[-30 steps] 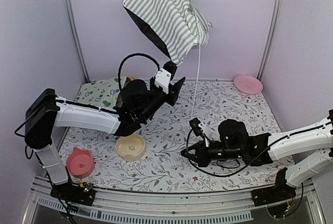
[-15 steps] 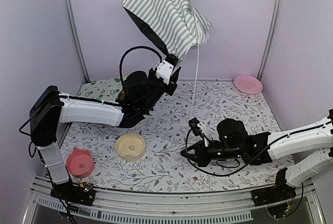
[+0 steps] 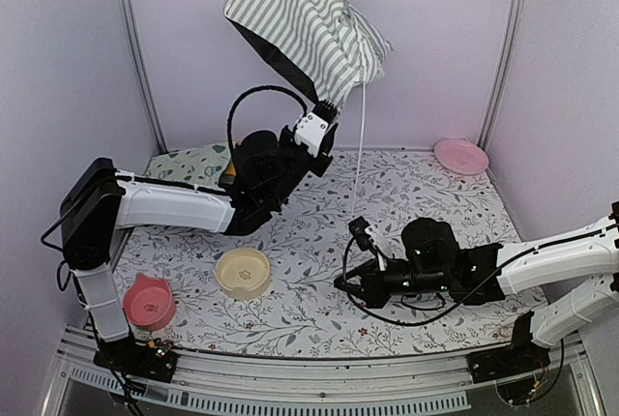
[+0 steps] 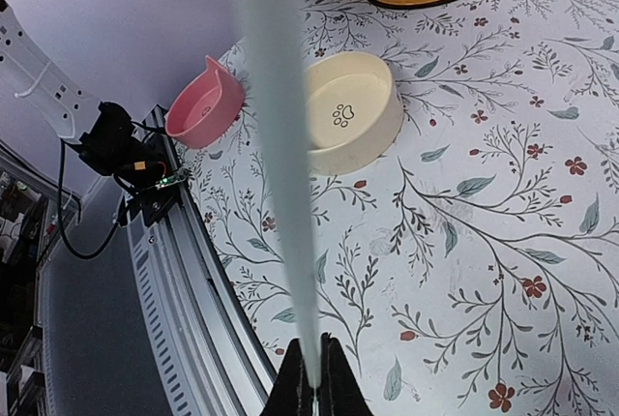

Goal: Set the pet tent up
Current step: Pick up the tent fabric from the tent.

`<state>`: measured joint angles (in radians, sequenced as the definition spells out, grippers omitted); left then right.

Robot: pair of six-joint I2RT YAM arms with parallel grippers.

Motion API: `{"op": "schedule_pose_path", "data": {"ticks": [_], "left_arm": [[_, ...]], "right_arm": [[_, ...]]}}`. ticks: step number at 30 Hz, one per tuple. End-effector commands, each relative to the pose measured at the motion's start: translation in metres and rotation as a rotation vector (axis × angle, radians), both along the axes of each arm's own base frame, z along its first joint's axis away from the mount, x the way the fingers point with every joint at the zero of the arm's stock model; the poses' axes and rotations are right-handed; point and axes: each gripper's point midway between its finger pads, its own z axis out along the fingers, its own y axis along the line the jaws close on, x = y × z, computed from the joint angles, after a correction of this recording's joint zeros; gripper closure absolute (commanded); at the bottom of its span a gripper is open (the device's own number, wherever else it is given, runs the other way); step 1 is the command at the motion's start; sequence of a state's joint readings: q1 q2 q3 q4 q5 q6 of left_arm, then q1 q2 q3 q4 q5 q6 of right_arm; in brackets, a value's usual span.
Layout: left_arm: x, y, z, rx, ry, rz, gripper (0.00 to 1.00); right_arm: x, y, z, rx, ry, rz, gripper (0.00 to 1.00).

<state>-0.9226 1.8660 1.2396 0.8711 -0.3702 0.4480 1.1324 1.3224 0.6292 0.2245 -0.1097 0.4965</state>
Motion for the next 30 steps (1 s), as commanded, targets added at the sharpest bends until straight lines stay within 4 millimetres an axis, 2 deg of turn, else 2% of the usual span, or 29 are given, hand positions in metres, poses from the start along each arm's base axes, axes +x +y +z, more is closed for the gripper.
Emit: {"op": "schedule_pose_path", "data": {"ticks": [1,4,15,23,25,26,27,28,30], "left_arm": [[0.004,0.006,0.012,-0.021,-0.032,0.006,0.68],[0.001,0.009,0.012,-0.029,-0.035,0.012,0.65],[-0.003,0.012,0.016,-0.041,-0.067,0.009,0.73],[-0.01,0.01,0.018,-0.031,-0.097,-0.021,0.73],[-0.01,0.009,0.018,-0.029,-0.1,-0.025,0.79],[-0.01,0.009,0.018,-0.029,-0.101,-0.025,0.85],[-0.01,0.009,0.018,-0.029,-0.1,-0.024,0.96],[-0.009,0.01,0.017,-0.029,-0.099,-0.02,1.0],[-0.011,0.01,0.014,-0.037,-0.087,-0.026,1.0]], "right_arm": [[0.014,0.007,0.023,0.051,-0.041,-0.041,1.0],[0.013,0.008,0.022,0.049,-0.039,-0.038,1.0],[0.016,0.008,0.021,0.048,-0.034,-0.051,1.0],[0.016,0.01,0.02,0.045,-0.023,-0.051,1.0],[0.016,0.011,0.02,0.045,-0.022,-0.05,1.0],[0.016,0.011,0.022,0.048,-0.022,-0.05,1.0],[0.016,0.011,0.023,0.05,-0.022,-0.05,1.0],[0.016,0.011,0.023,0.05,-0.021,-0.048,1.0],[0.015,0.012,0.027,0.058,-0.023,-0.044,1.0]]}}
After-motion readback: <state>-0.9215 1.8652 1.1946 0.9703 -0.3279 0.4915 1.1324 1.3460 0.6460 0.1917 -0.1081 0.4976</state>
